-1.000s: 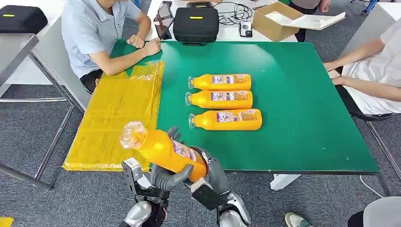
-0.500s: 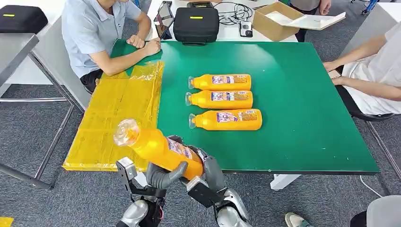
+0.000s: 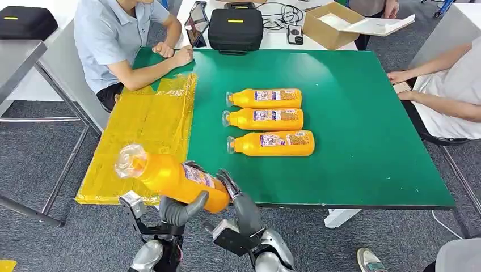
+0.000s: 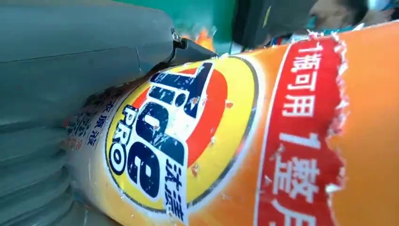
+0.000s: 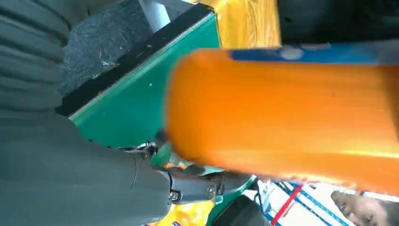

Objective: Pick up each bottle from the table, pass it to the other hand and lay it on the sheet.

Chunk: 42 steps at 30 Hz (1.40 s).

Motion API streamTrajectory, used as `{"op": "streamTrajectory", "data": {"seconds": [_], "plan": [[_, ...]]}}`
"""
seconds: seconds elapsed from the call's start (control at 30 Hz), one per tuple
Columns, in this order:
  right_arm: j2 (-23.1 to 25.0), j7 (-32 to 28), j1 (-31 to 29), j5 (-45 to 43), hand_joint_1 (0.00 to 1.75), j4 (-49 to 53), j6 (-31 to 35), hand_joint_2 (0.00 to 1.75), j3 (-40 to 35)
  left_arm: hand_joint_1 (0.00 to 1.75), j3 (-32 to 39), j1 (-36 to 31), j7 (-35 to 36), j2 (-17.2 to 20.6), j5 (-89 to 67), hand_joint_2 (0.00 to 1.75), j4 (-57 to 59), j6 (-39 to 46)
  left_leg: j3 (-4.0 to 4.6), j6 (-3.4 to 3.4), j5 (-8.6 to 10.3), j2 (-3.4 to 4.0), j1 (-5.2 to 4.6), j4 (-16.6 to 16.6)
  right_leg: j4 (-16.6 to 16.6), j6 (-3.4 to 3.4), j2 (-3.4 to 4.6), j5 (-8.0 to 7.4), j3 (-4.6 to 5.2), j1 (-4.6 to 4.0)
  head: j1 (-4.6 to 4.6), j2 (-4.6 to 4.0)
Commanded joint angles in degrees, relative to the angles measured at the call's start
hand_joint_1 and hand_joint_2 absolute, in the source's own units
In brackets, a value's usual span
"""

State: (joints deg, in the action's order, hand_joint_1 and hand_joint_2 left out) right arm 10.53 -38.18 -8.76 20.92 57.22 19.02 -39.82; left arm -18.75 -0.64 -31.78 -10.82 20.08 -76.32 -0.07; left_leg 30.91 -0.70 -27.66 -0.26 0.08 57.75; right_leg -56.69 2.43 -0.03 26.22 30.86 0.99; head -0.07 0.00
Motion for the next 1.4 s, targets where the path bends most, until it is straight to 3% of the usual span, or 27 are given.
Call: {"op": "streamTrajectory", "data": {"seconds": [0.03,0.17,0.23,0.57,0.67,0.7,0.73,0.77,0.8,0.87,0.9,1.03,1.3,1.4], "plan": [[-3.21,-1.82,1.67,0.85,0.0,5.94,4.76,0.0,-1.59,1.75,5.54,-4.94,-0.2,0.33,-4.77,1.75,4.37,2.81,0.05,0.05,0.07,-0.06,0.07,0.01,0.04,-0.12,-0.08,-0.07,0.0,-0.08,0.0,0.0],[-5.75,-1.79,4.88,-0.23,0.0,12.91,6.79,0.0,3.98,1.75,4.93,-14.42,-3.28,-1.54,-12.09,1.75,16.92,13.2,0.08,0.02,0.11,-0.35,0.01,0.01,0.03,-0.05,-0.34,-0.01,-0.03,0.0,0.02,0.0],[-7.1,-1.82,5.15,-0.82,0.0,14.2,6.31,0.0,5.96,1.75,4.97,-17.07,-3.89,-2.14,-12.08,1.75,21.17,14.46,0.09,0.01,0.16,-0.53,0.03,0.03,0.06,-0.06,-0.52,-0.02,-0.09,-0.02,0.02,0.0],[-6.86,-1.82,4.86,-3.16,0.0,14.01,8.79,0.0,8.74,1.75,6.54,-18.5,-6.0,0.04,-15.38,1.75,24.0,22.28,0.02,-0.01,0.09,-0.07,0.02,0.07,0.02,-0.14,-0.08,-0.16,0.0,-0.01,0.02,0.0],[-6.93,-1.82,4.89,-4.07,0.0,14.35,8.97,0.0,8.59,1.75,5.32,-21.73,-5.86,3.19,-27.73,1.75,30.01,37.38,0.01,0.02,0.12,-0.01,0.06,0.04,0.05,-0.2,-0.03,-0.21,0.0,-0.08,0.0,0.0],[-6.84,-1.82,4.88,-4.07,0.0,13.95,9.05,0.0,8.3,1.75,10.28,-23.35,-3.27,3.78,-37.65,1.75,33.51,40.07,0.01,0.02,0.13,-0.01,0.06,0.04,0.05,-0.19,-0.03,-0.22,-0.01,-0.09,0.02,0.0],[-6.69,-1.82,4.8,-4.47,0.0,13.7,9.17,0.0,8.0,1.75,17.16,-24.1,-1.8,1.66,-51.78,1.75,35.39,40.07,-0.01,0.0,0.11,-0.02,0.04,0.04,0.03,-0.16,-0.04,-0.19,-0.02,-0.07,0.02,0.0],[-6.42,-1.82,4.81,-4.76,0.0,13.18,8.78,0.0,8.0,1.75,20.37,-25.06,3.65,2.17,-63.36,1.75,36.88,40.07,-0.02,0.03,0.13,0.12,0.08,0.02,0.05,-0.21,0.1,-0.26,0.01,-0.11,0.02,0.0],[-6.18,-1.82,4.84,-4.77,0.0,12.91,8.68,0.0,7.85,1.75,21.8,-26.2,8.89,2.66,-73.57,1.75,38.35,40.07,-0.05,0.01,0.1,0.11,0.05,0.02,0.03,-0.16,0.09,-0.21,-0.01,-0.08,0.0,0.0],[-6.02,-1.82,4.88,-4.96,0.0,12.79,8.44,0.0,7.81,1.75,22.17,-27.03,11.2,2.89,-76.79,1.75,39.64,40.07,0.01,0.08,0.18,0.11,0.09,0.03,0.03,-0.21,0.08,-0.26,0.02,-0.13,0.0,0.0],[-5.7,-1.82,4.76,-5.04,0.0,12.54,8.28,0.0,7.65,1.75,22.52,-27.82,15.96,3.48,-85.61,1.75,39.66,40.07,0.02,0.08,0.18,0.01,0.05,0.05,-0.01,-0.16,0.0,-0.21,0.01,-0.08,0.02,0.0],[-5.05,-1.82,4.94,-5.59,0.0,12.46,7.75,0.0,8.02,1.75,22.85,-33.82,21.22,4.1,-88.14,1.75,50.94,40.07,0.1,0.1,0.19,0.08,0.11,0.09,-0.03,-0.2,0.05,-0.24,0.08,-0.14,0.02,0.0],[-5.07,-1.82,4.97,-5.67,0.0,12.51,7.56,0.0,8.11,1.75,22.96,-34.16,21.82,4.05,-87.84,1.75,51.93,39.63,0.12,0.04,0.2,-0.02,0.06,0.09,-0.05,-0.15,-0.02,-0.2,0.05,-0.07,0.02,0.0],[-4.37,-1.82,4.92,-5.84,0.0,12.21,6.02,0.0,8.97,1.75,19.96,-37.46,29.92,5.94,-91.89,1.75,56.24,36.35,0.17,0.05,0.22,-0.07,0.07,0.11,-0.06,-0.16,-0.09,-0.19,0.08,-0.07,0.02,0.0]]}}
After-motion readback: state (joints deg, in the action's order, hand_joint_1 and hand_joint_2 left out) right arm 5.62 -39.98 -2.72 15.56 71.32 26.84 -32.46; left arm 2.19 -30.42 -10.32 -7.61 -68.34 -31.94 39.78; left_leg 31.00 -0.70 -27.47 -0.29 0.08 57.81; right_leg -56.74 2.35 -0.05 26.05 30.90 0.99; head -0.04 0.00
